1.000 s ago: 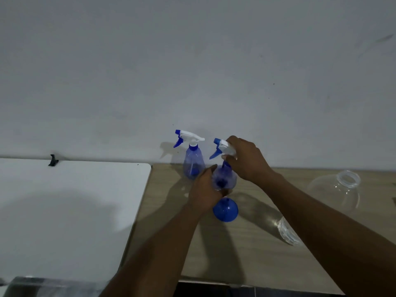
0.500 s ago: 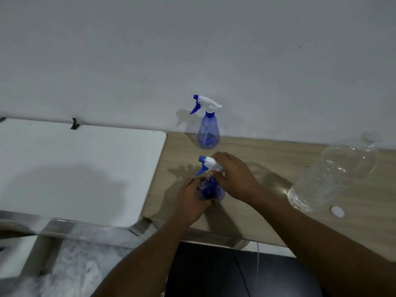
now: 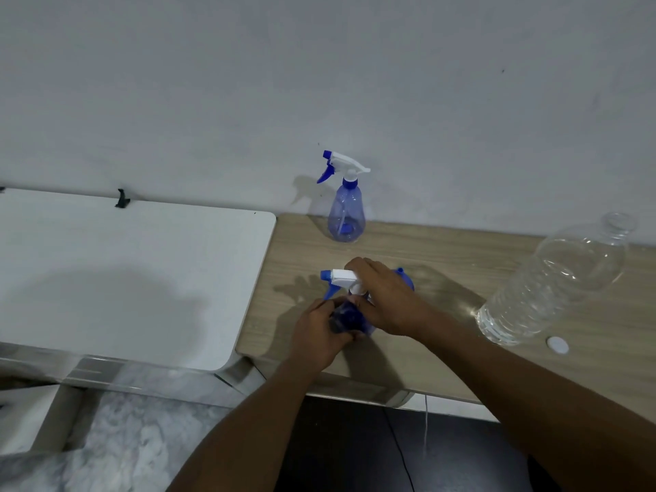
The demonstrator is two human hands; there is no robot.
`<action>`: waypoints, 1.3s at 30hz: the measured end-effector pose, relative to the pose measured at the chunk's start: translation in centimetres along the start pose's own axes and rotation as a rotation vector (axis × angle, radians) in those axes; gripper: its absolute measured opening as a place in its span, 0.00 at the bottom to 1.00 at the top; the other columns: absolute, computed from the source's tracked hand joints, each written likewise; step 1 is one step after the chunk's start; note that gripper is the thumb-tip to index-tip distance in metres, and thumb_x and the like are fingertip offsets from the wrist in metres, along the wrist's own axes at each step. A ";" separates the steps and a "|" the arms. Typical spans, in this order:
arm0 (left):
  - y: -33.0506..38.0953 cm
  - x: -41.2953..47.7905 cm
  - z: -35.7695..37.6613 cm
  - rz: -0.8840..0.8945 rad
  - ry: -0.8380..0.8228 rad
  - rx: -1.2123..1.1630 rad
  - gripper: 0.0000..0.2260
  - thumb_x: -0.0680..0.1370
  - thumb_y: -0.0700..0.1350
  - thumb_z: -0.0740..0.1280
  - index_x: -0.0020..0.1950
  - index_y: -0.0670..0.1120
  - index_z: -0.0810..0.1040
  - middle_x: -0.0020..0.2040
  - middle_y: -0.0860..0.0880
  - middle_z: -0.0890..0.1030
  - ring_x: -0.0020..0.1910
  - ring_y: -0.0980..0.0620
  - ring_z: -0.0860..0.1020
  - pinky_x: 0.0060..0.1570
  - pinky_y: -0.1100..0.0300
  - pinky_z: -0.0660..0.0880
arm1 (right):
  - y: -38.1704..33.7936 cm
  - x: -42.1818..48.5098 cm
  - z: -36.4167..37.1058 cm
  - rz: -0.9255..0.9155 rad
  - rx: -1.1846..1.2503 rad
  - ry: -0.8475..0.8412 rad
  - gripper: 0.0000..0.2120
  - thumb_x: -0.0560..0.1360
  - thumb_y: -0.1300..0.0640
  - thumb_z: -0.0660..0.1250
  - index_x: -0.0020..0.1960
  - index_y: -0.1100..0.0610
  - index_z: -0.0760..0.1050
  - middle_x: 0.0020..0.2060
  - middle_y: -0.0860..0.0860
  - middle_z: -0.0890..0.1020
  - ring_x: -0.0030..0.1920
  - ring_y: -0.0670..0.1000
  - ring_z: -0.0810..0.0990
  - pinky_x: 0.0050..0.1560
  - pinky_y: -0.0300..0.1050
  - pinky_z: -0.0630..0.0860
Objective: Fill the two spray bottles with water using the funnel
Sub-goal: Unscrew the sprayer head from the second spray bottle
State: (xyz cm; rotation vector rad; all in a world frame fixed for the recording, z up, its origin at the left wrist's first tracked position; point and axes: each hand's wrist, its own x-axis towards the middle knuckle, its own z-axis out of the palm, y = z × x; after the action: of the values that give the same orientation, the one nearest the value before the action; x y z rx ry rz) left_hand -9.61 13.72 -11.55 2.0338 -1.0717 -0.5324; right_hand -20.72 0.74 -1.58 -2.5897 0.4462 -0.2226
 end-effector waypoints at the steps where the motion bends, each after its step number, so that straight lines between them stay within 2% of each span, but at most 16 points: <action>1: 0.0 0.0 0.0 0.008 0.002 0.005 0.31 0.65 0.57 0.79 0.66 0.52 0.77 0.56 0.54 0.79 0.54 0.58 0.77 0.56 0.59 0.76 | 0.2 -0.1 -0.3 -0.003 0.004 -0.033 0.18 0.74 0.56 0.69 0.62 0.52 0.68 0.54 0.49 0.75 0.52 0.51 0.72 0.53 0.50 0.74; 4: -0.1 0.1 0.1 0.007 0.003 0.004 0.31 0.65 0.58 0.78 0.66 0.53 0.76 0.57 0.54 0.79 0.54 0.57 0.77 0.56 0.56 0.77 | 0.7 0.0 -0.4 -0.030 -0.246 0.003 0.26 0.73 0.38 0.67 0.65 0.51 0.67 0.55 0.48 0.74 0.52 0.51 0.71 0.52 0.47 0.69; 5: 0.0 0.1 0.1 0.004 0.003 0.011 0.31 0.65 0.58 0.79 0.66 0.53 0.76 0.57 0.54 0.79 0.54 0.57 0.77 0.56 0.55 0.77 | 0.6 0.2 -0.4 -0.019 -0.316 0.017 0.25 0.74 0.38 0.67 0.64 0.51 0.68 0.54 0.48 0.75 0.51 0.51 0.71 0.51 0.47 0.69; 9: -0.2 0.1 0.2 -0.001 -0.001 0.018 0.34 0.64 0.59 0.79 0.67 0.52 0.76 0.56 0.54 0.79 0.53 0.56 0.78 0.55 0.54 0.78 | 0.5 0.1 -0.2 -0.030 -0.156 -0.016 0.18 0.76 0.54 0.69 0.64 0.54 0.68 0.55 0.51 0.75 0.50 0.51 0.70 0.51 0.47 0.68; 11: -0.2 0.2 0.1 0.009 0.004 0.010 0.34 0.63 0.59 0.79 0.67 0.52 0.76 0.57 0.54 0.79 0.53 0.57 0.78 0.56 0.54 0.78 | 0.7 -0.2 -0.5 -0.030 -0.089 -0.056 0.23 0.74 0.51 0.70 0.66 0.52 0.67 0.56 0.49 0.74 0.51 0.50 0.70 0.51 0.47 0.67; 14: -0.2 0.2 0.2 0.021 0.016 0.016 0.30 0.64 0.57 0.79 0.64 0.52 0.77 0.55 0.54 0.80 0.52 0.57 0.78 0.54 0.57 0.77 | 0.8 0.0 -0.4 0.000 -0.250 0.004 0.25 0.74 0.39 0.66 0.65 0.51 0.66 0.55 0.49 0.76 0.51 0.51 0.72 0.51 0.47 0.68; 16: -0.1 0.1 0.2 0.022 0.018 0.018 0.29 0.64 0.56 0.80 0.62 0.52 0.78 0.54 0.54 0.80 0.51 0.56 0.78 0.53 0.58 0.77 | 0.6 0.1 -0.2 0.000 -0.274 0.022 0.19 0.78 0.46 0.66 0.64 0.52 0.68 0.54 0.51 0.77 0.52 0.53 0.73 0.49 0.47 0.65; 18: -0.2 0.1 0.2 0.030 0.016 0.013 0.31 0.64 0.56 0.79 0.65 0.52 0.78 0.54 0.54 0.80 0.51 0.57 0.78 0.54 0.57 0.77 | 0.6 -0.1 -0.4 -0.023 -0.166 -0.019 0.20 0.76 0.53 0.67 0.66 0.52 0.68 0.56 0.50 0.75 0.54 0.54 0.72 0.50 0.47 0.65; 22: -0.1 0.1 0.1 0.030 0.015 0.022 0.30 0.65 0.56 0.79 0.65 0.52 0.77 0.55 0.54 0.81 0.51 0.57 0.79 0.54 0.57 0.77 | 0.8 0.1 -0.8 -0.020 -0.223 -0.038 0.28 0.73 0.41 0.69 0.68 0.50 0.66 0.57 0.49 0.74 0.54 0.52 0.72 0.53 0.50 0.69; 25: 0.2 0.1 0.1 0.011 0.024 0.028 0.31 0.64 0.55 0.80 0.65 0.50 0.78 0.54 0.52 0.81 0.51 0.55 0.79 0.54 0.56 0.77 | 0.3 0.4 -0.4 -0.002 -0.212 -0.018 0.20 0.77 0.50 0.69 0.66 0.53 0.69 0.55 0.51 0.76 0.54 0.54 0.73 0.54 0.51 0.71; 27: 0.2 0.1 0.1 0.006 0.023 0.031 0.33 0.64 0.56 0.80 0.67 0.50 0.77 0.55 0.52 0.81 0.51 0.55 0.79 0.54 0.56 0.77 | 0.3 0.2 -0.6 0.004 -0.053 -0.069 0.23 0.75 0.56 0.70 0.68 0.52 0.67 0.57 0.51 0.75 0.55 0.54 0.72 0.56 0.53 0.71; 29: 0.1 0.1 0.1 0.015 0.024 0.025 0.33 0.63 0.58 0.79 0.66 0.51 0.77 0.55 0.53 0.81 0.51 0.56 0.79 0.54 0.55 0.78 | 0.7 0.3 -1.0 0.009 -0.015 -0.104 0.30 0.71 0.52 0.72 0.70 0.50 0.65 0.59 0.50 0.75 0.56 0.53 0.72 0.55 0.52 0.71; 31: 0.1 0.1 0.1 0.021 0.026 0.028 0.32 0.63 0.58 0.79 0.66 0.51 0.78 0.55 0.53 0.81 0.51 0.56 0.79 0.54 0.55 0.78 | 0.8 0.4 -0.8 0.019 -0.121 -0.081 0.31 0.71 0.45 0.73 0.70 0.50 0.66 0.57 0.49 0.75 0.55 0.53 0.73 0.54 0.52 0.70; 34: 0.2 0.1 0.1 0.023 0.021 0.032 0.33 0.64 0.57 0.79 0.67 0.51 0.77 0.56 0.53 0.81 0.52 0.55 0.79 0.55 0.54 0.78 | 0.6 0.5 -0.5 0.008 -0.089 -0.036 0.22 0.75 0.53 0.72 0.66 0.54 0.69 0.55 0.52 0.77 0.53 0.55 0.74 0.55 0.54 0.73; 36: 0.2 0.1 0.0 0.015 0.015 0.022 0.34 0.65 0.56 0.80 0.68 0.51 0.76 0.57 0.53 0.80 0.52 0.55 0.79 0.56 0.55 0.77 | 0.6 0.2 -0.7 0.023 0.085 -0.081 0.25 0.74 0.60 0.72 0.68 0.53 0.69 0.55 0.52 0.77 0.52 0.53 0.74 0.53 0.51 0.74; 39: 0.2 0.1 0.0 0.015 0.013 0.003 0.34 0.65 0.56 0.80 0.68 0.50 0.76 0.58 0.52 0.80 0.54 0.55 0.79 0.57 0.54 0.77 | 1.0 0.3 -1.0 0.027 0.111 -0.115 0.31 0.70 0.54 0.76 0.70 0.50 0.67 0.57 0.50 0.76 0.54 0.52 0.73 0.51 0.47 0.73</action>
State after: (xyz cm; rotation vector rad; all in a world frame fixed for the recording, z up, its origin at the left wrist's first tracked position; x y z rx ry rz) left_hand -9.62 13.61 -11.41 2.0272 -1.0803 -0.5096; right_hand -21.00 -0.62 -1.16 -2.4715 0.4154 -0.0856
